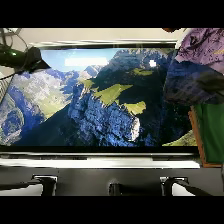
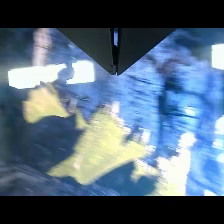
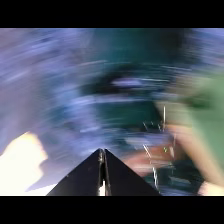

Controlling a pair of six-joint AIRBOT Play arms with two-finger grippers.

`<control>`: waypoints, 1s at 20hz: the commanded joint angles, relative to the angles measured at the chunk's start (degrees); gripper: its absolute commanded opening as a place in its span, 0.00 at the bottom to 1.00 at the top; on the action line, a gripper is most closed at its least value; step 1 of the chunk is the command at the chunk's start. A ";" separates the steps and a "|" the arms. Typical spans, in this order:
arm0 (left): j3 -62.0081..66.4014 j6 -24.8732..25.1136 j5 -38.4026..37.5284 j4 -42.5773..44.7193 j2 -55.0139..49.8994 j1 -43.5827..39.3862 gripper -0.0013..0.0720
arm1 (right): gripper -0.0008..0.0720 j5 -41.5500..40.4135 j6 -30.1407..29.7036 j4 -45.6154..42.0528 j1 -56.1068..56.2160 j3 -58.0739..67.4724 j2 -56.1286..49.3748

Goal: Fold the clothes and pants, and hang the long-sleeved shirts on hangers.

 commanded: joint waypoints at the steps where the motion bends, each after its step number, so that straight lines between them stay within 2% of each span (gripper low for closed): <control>1: -5.70 -0.07 0.24 13.60 6.84 -3.65 0.04 | 0.05 2.75 -4.61 -0.96 20.35 1.33 0.00; 4: -20.37 0.00 3.04 15.98 14.62 -6.88 0.05 | 0.05 6.84 -4.42 -5.99 33.40 0.87 0.00; 7: -32.00 0.04 6.97 15.93 19.39 -7.82 0.05 | 0.05 6.08 -1.68 -6.25 39.19 -1.79 0.00; 10: -34.56 0.04 6.91 16.55 19.39 -7.74 0.05 | 0.05 6.29 1.92 -5.31 39.67 -3.30 0.00; 15: -34.93 0.02 6.82 16.87 19.34 -7.76 0.05 | 0.05 10.16 1.92 -5.29 39.67 -3.23 0.04; 20: -34.93 0.02 6.82 16.87 19.34 -7.76 0.05 | 0.05 10.19 1.92 -5.31 39.67 -3.23 0.04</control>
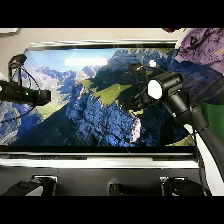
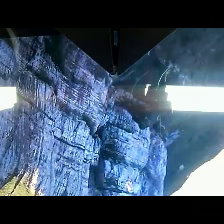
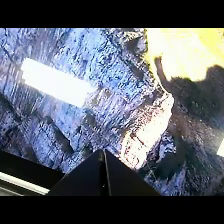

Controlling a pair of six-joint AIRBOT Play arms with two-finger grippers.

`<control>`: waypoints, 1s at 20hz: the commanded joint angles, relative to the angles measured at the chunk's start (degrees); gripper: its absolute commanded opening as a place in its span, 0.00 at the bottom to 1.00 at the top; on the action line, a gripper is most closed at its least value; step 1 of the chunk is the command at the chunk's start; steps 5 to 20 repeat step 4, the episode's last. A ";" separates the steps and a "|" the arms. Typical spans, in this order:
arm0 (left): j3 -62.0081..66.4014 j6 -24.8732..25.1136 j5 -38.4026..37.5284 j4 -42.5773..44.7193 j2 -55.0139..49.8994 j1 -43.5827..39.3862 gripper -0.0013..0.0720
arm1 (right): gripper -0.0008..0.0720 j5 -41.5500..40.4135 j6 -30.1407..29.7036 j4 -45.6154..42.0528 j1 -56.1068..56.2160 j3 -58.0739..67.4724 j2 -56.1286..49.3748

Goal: Fold the clothes and pants, and hang the long-sleeved shirts on hangers.

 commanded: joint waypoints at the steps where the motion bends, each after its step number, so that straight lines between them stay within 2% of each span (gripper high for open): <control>1: -0.20 -0.02 0.02 0.13 0.07 -0.04 0.05 | 0.05 0.55 0.22 0.09 0.13 -0.02 0.02; 20: -0.20 -0.02 0.02 0.13 0.07 -0.04 0.05 | 0.05 0.55 0.22 0.11 0.13 -0.02 0.02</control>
